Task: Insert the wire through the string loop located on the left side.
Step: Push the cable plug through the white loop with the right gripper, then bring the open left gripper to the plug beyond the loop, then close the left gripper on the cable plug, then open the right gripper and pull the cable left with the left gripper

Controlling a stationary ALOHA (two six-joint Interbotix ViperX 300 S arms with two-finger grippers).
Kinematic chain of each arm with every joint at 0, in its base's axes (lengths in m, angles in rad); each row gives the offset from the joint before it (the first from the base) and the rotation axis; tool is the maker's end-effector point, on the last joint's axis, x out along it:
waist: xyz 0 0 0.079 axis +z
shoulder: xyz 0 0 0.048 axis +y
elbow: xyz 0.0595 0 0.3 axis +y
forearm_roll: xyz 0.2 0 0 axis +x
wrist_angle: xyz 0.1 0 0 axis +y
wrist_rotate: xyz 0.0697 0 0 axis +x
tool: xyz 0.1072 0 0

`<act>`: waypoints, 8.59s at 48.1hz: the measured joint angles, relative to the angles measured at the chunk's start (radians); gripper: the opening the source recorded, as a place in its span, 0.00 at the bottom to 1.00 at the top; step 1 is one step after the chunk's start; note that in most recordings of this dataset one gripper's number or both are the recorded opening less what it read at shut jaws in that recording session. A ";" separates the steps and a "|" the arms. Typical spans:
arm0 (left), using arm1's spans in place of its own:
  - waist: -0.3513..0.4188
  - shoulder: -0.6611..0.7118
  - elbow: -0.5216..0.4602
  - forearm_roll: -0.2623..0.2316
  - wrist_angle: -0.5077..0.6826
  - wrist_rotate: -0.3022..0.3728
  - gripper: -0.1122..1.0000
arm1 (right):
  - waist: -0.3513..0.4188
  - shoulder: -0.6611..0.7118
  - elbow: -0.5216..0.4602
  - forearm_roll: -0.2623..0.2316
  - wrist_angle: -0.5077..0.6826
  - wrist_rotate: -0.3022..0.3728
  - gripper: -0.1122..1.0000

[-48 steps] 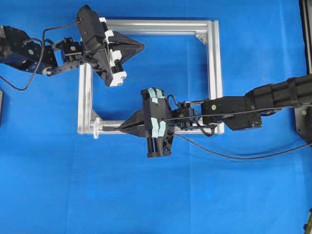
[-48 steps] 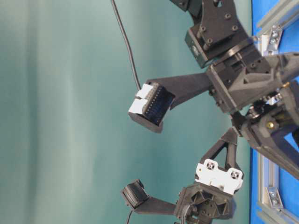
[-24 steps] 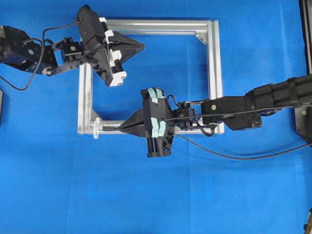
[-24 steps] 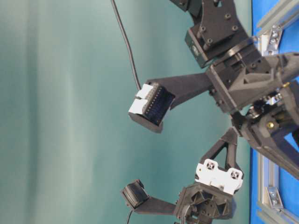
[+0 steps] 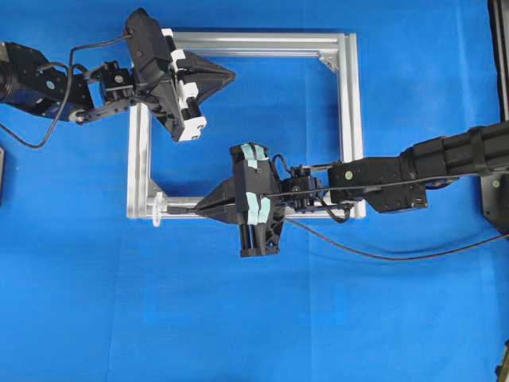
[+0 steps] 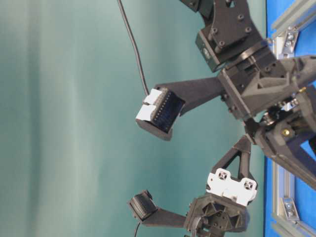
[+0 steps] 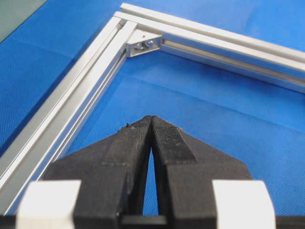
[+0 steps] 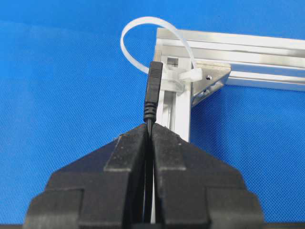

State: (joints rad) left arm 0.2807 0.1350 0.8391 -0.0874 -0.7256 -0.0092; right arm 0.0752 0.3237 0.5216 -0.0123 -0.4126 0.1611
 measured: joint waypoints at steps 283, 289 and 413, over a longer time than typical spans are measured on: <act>-0.505 -0.262 0.425 0.012 0.057 0.002 0.74 | -0.015 0.137 -0.213 -0.017 0.058 -0.002 0.10; -0.500 -0.259 0.419 0.012 0.058 0.002 0.43 | -0.015 0.137 -0.213 -0.017 0.057 -0.003 0.10; -0.463 -1.276 0.439 0.035 1.152 -0.106 0.18 | -0.020 0.137 -0.179 -0.014 0.054 0.003 0.95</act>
State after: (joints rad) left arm -0.1825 -1.1413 1.2778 -0.0522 0.4264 -0.1150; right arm 0.0552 0.4602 0.3421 -0.0261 -0.3590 0.1641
